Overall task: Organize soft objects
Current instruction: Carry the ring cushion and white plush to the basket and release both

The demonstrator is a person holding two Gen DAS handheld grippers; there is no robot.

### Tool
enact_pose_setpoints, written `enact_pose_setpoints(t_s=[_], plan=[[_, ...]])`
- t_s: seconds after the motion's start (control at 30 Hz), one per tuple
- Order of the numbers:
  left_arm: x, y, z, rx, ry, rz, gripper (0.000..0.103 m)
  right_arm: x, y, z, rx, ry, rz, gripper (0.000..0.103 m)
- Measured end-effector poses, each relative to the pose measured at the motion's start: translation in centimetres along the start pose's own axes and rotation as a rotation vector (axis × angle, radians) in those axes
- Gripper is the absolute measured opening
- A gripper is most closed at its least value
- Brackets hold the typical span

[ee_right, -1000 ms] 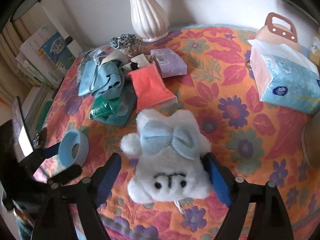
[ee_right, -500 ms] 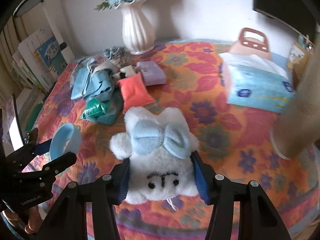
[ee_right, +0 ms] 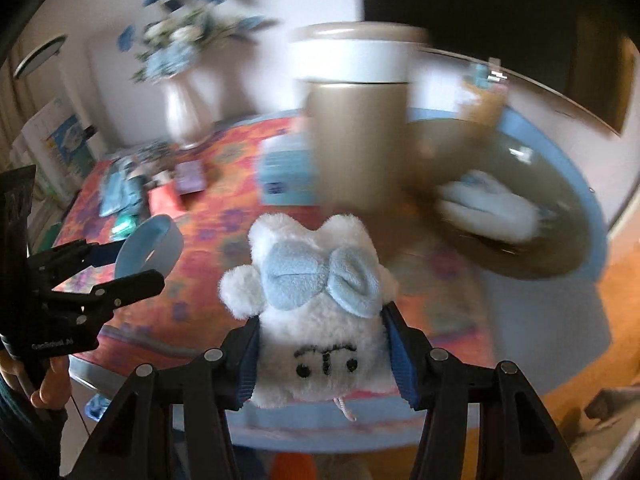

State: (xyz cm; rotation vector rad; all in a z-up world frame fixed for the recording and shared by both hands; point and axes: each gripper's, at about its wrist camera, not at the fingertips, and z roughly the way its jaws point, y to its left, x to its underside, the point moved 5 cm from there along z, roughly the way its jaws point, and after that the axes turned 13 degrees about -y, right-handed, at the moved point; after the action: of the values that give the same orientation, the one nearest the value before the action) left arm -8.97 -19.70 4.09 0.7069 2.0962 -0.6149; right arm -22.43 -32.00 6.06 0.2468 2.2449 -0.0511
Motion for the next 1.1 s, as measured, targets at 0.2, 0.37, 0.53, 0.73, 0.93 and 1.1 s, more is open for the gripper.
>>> enact_pose_setpoints(t_s=[0.2, 0.37, 0.53, 0.73, 0.93, 1.1], plan=[[-1.4, -7.0, 2.8, 0.118, 0.015, 0.062, 0.063, 0.5, -7.0, -2.6, 0.066, -0.036, 0.102, 0.054], [-3.2, -11.6, 4.4, 0.218, -0.012, 0.074, 0.063, 0.4, -11.1, -4.2, 0.093, -0.078, 0.182, 0.054], [-5.9, -15.6, 5.8, 0.246, -0.062, 0.089, 0.063, -1.1, -14.7, -5.5, 0.132, -0.141, 0.241, 0.054], [-9.8, -18.5, 9.4, 0.173, -0.11, 0.019, 0.063, -5.5, -20.6, -5.0, 0.151, -0.223, 0.39, 0.054], [-10.9, -19.8, 13.0, 0.019, -0.147, 0.021, 0.063, -8.2, -25.6, -0.3, 0.092, -0.16, 0.518, 0.054], [-11.1, -20.8, 14.9, -0.042, -0.165, 0.076, 0.066, -9.0, -26.2, 3.1, 0.099, -0.097, 0.511, 0.064]])
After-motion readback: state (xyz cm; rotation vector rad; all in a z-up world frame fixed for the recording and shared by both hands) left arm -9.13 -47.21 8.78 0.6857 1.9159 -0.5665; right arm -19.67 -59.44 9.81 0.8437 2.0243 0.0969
